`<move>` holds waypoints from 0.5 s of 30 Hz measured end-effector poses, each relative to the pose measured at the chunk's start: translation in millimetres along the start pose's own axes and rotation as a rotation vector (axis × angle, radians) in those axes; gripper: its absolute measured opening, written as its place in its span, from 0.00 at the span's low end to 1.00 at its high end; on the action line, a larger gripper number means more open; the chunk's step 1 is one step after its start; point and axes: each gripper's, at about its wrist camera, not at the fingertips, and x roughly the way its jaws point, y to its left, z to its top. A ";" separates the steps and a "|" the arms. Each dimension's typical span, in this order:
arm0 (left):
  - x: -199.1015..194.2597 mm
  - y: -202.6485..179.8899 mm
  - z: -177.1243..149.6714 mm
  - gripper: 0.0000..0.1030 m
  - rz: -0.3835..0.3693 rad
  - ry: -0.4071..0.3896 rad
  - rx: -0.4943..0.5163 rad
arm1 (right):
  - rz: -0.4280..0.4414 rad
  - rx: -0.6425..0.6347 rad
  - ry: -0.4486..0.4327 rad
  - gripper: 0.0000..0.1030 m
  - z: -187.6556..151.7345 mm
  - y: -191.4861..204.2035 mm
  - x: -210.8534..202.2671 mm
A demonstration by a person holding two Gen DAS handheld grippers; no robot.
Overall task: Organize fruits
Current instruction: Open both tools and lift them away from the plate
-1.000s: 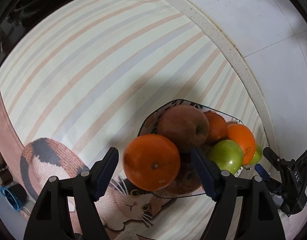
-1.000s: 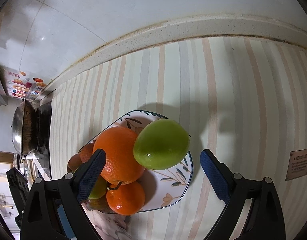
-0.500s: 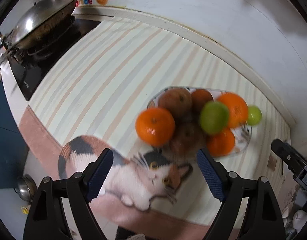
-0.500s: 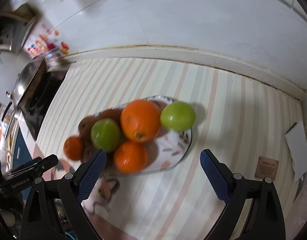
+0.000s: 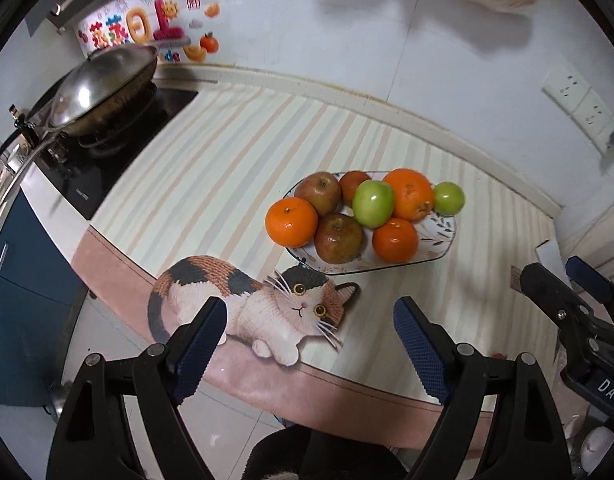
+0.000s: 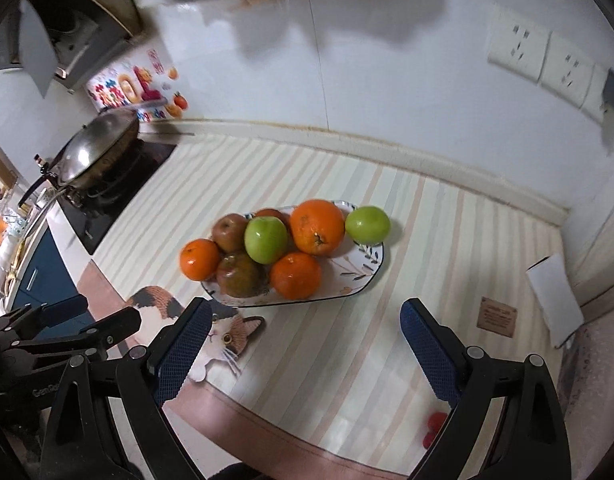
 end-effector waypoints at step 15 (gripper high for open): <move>-92.9 -3.0 -34.4 0.83 0.012 -0.168 0.017 | 0.004 -0.004 -0.141 0.94 -32.0 23.0 -107.2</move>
